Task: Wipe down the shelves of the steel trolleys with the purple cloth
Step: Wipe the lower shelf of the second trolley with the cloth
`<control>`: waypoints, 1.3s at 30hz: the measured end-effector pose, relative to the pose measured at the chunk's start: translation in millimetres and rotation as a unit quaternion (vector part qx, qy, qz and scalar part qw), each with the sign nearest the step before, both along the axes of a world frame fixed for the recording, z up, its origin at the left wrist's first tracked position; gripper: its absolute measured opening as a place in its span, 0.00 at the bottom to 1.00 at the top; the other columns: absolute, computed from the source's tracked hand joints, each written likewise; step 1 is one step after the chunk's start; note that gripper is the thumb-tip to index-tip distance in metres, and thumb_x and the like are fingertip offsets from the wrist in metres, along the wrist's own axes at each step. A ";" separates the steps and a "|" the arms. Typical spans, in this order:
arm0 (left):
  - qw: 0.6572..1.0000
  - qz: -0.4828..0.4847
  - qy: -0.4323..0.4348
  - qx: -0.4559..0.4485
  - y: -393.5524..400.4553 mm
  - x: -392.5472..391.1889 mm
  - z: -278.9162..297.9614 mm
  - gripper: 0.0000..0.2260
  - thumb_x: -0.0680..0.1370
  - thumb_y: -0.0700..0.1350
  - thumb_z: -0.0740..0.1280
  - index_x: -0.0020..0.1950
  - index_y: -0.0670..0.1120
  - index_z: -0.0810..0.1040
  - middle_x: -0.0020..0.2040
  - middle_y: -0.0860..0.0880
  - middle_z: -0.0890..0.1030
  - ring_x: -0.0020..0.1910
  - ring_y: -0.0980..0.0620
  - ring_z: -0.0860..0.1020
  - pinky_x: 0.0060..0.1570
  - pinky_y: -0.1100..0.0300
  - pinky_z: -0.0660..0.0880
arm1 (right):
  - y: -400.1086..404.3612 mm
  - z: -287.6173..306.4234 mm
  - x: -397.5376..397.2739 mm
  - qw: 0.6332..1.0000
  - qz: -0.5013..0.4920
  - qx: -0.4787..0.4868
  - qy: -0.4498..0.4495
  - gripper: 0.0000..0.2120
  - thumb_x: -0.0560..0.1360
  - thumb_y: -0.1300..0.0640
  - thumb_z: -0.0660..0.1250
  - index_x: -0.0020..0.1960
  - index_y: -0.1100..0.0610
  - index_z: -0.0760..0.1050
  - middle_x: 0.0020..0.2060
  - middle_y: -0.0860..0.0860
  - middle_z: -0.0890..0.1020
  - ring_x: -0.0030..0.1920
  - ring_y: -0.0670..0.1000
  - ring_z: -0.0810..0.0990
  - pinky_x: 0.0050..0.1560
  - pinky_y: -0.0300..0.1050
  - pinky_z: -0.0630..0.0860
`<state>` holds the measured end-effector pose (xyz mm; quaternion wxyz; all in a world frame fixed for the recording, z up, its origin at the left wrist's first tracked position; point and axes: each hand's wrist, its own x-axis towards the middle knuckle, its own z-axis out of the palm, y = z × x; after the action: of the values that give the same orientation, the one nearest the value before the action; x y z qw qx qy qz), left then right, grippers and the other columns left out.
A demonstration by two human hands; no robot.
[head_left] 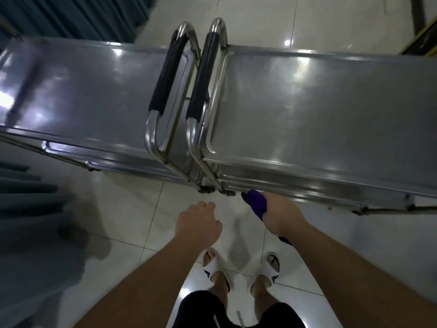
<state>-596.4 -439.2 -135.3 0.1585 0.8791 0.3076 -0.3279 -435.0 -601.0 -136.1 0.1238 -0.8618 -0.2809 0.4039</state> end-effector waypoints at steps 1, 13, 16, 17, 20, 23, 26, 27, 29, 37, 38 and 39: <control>1.000 0.010 0.001 -0.007 1.4 3.4 -8.4 0.23 0.83 0.56 0.58 0.78 0.51 0.67 0.72 0.48 0.73 0.68 0.44 0.73 0.63 0.48 0.71 | 1.3 -9.0 4.5 1.000 -0.001 0.007 0.002 0.07 0.83 0.55 0.62 0.59 0.55 0.76 0.49 0.54 0.82 0.49 0.56 0.81 0.53 0.50 0.79; 0.992 0.093 -0.077 0.025 74.3 43.5 -172.7 0.15 0.81 0.56 0.61 0.65 0.52 0.75 0.62 0.46 0.80 0.59 0.42 0.79 0.56 0.49 0.77 | 61.8 -153.6 47.1 0.998 0.038 0.042 -0.027 0.22 0.85 0.57 0.60 0.78 0.54 0.67 0.71 0.54 0.76 0.67 0.56 0.76 0.67 0.49 0.73; 0.961 0.221 -0.163 -0.003 94.4 50.9 -216.4 0.19 0.78 0.62 0.64 0.64 0.53 0.77 0.58 0.52 0.81 0.54 0.47 0.82 0.51 0.53 0.77 | 81.6 -185.7 53.9 0.995 -0.004 0.077 -0.069 0.20 0.83 0.56 0.61 0.74 0.53 0.71 0.65 0.53 0.79 0.63 0.56 0.79 0.64 0.54 0.76; 0.939 0.265 -0.216 -0.035 99.3 53.8 -230.6 0.18 0.77 0.63 0.66 0.62 0.56 0.77 0.54 0.57 0.82 0.50 0.54 0.82 0.46 0.58 0.76 | 88.0 -199.0 54.9 0.990 -0.017 0.107 -0.089 0.19 0.81 0.58 0.63 0.72 0.53 0.73 0.62 0.53 0.81 0.60 0.56 0.80 0.61 0.54 0.78; 0.874 0.302 -0.368 -0.094 104.2 62.0 -262.8 0.14 0.76 0.62 0.72 0.58 0.61 0.76 0.48 0.71 0.82 0.44 0.71 0.80 0.34 0.76 0.71 | 109.9 -239.1 54.4 0.976 -0.039 0.166 -0.135 0.23 0.74 0.65 0.66 0.68 0.52 0.74 0.55 0.53 0.81 0.53 0.56 0.81 0.52 0.52 0.80; 0.820 0.297 -0.481 -0.092 107.2 68.3 -286.3 0.09 0.78 0.58 0.73 0.52 0.62 0.74 0.46 0.79 0.77 0.45 0.79 0.76 0.36 0.82 0.68 | 132.1 -281.5 49.4 0.966 -0.040 0.198 -0.161 0.29 0.73 0.66 0.68 0.72 0.49 0.71 0.57 0.51 0.81 0.54 0.54 0.81 0.53 0.51 0.80; 0.762 0.301 -0.563 -0.114 112.3 79.0 -304.4 0.07 0.79 0.57 0.73 0.50 0.66 0.75 0.47 0.74 0.80 0.48 0.74 0.78 0.41 0.81 0.69 | 145.2 -321.9 44.5 0.962 0.001 0.238 -0.134 0.30 0.74 0.63 0.69 0.75 0.47 0.70 0.59 0.52 0.82 0.56 0.55 0.80 0.55 0.48 0.77; 0.744 0.298 -0.584 -0.127 114.2 82.7 -309.3 0.06 0.80 0.56 0.73 0.50 0.65 0.76 0.47 0.70 0.82 0.48 0.71 0.80 0.41 0.79 0.72 | 148.6 -331.6 43.4 0.961 0.026 0.252 -0.112 0.30 0.74 0.62 0.68 0.75 0.48 0.70 0.59 0.53 0.82 0.57 0.55 0.81 0.56 0.46 0.76; 0.714 0.286 -0.621 -0.150 116.7 88.0 -319.8 0.03 0.79 0.56 0.72 0.47 0.64 0.79 0.42 0.61 0.84 0.43 0.64 0.82 0.40 0.72 0.76 | 155.3 -348.7 41.5 0.956 0.089 0.270 -0.073 0.25 0.75 0.56 0.68 0.72 0.47 0.73 0.59 0.51 0.82 0.60 0.53 0.80 0.63 0.49 0.75; 0.622 0.337 -0.686 -0.170 113.4 110.4 -344.4 0.10 0.74 0.56 0.70 0.42 0.50 0.79 0.33 0.54 0.80 0.34 0.57 0.79 0.38 0.60 0.77 | 160.4 -371.0 37.3 0.935 0.181 0.232 -0.197 0.27 0.82 0.35 0.50 0.77 0.43 0.68 0.74 0.49 0.74 0.77 0.51 0.65 0.78 0.48 0.57; 0.616 0.337 -0.690 -0.175 113.6 112.3 -345.1 0.13 0.74 0.55 0.70 0.43 0.45 0.79 0.33 0.52 0.81 0.34 0.56 0.80 0.37 0.60 0.77 | 153.6 -375.5 39.7 0.931 0.188 0.213 -0.227 0.29 0.83 0.35 0.51 0.80 0.45 0.64 0.77 0.49 0.71 0.79 0.51 0.61 0.80 0.48 0.54; 0.615 0.338 -0.691 -0.177 114.4 113.7 -346.2 0.13 0.74 0.54 0.69 0.43 0.43 0.79 0.32 0.50 0.81 0.32 0.56 0.79 0.35 0.62 0.77 | 144.4 -381.2 46.3 0.930 0.189 0.190 -0.252 0.31 0.82 0.35 0.52 0.81 0.47 0.61 0.79 0.49 0.67 0.81 0.50 0.58 0.80 0.48 0.51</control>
<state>-482.7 -324.8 -481.4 0.5758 0.6347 0.3188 0.4049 -388.7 -456.7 -517.3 0.1319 -0.8268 -0.5316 0.1284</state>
